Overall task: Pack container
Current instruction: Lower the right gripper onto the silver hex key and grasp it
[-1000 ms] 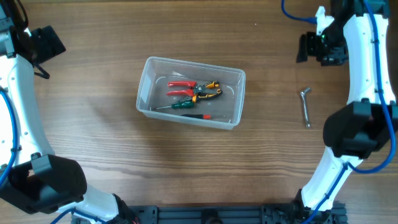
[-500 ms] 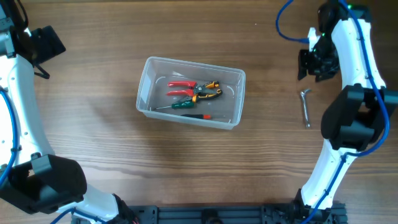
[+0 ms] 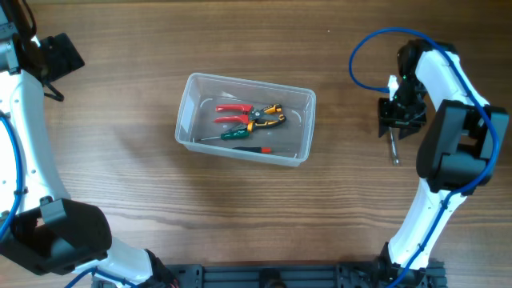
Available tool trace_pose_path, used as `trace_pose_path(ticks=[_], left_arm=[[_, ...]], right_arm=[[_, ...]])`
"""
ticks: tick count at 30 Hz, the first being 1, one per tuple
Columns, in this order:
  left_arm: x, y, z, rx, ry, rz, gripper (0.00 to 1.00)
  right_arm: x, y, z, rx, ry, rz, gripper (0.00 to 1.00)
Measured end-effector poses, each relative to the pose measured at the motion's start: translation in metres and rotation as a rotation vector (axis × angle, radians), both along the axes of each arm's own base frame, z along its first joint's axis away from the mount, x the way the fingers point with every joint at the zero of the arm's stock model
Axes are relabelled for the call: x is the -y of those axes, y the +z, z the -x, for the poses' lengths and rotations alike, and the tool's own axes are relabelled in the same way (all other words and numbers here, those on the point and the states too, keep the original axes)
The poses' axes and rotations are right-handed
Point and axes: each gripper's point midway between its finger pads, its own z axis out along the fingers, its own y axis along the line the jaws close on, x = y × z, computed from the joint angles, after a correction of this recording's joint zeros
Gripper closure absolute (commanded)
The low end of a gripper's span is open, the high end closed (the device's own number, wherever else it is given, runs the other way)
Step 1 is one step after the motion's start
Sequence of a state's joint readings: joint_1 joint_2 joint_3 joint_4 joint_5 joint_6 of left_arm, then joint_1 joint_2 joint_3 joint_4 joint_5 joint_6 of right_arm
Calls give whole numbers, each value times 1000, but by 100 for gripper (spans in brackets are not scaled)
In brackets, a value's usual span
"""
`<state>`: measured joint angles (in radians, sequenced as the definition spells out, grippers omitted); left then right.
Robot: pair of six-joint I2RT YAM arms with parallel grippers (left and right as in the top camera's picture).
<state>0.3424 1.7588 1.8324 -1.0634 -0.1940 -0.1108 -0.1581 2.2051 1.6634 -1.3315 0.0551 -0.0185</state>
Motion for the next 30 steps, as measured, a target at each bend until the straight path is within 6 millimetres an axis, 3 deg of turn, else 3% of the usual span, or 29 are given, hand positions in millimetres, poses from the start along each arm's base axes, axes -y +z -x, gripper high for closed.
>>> trace_pose_path(ticks=[6,12,13,14,17,23,30], left_arm=[[0,0,0,0,0,0,0],[0,0,0,0,0,0,0],[0,0,0,0,0,0,0],[0,0,0,0,0,0,0],[0,0,0,0,0,0,0],[0,0,0,0,0,0,0],[0,0,0,0,0,0,0]], right_arm=[[21,-9,10,-10,-59,3,55],[21,-23,27,-37,-54,-10,54],[20,-23,28,-28,-46,-17,56],[18,-23,29,-24,-41,-26,67],[15,-24,32,-17,-30,-42,82],[15,-24,33,-17,-12,-48,96],[13,-24,32,-10,-1,-63,96]])
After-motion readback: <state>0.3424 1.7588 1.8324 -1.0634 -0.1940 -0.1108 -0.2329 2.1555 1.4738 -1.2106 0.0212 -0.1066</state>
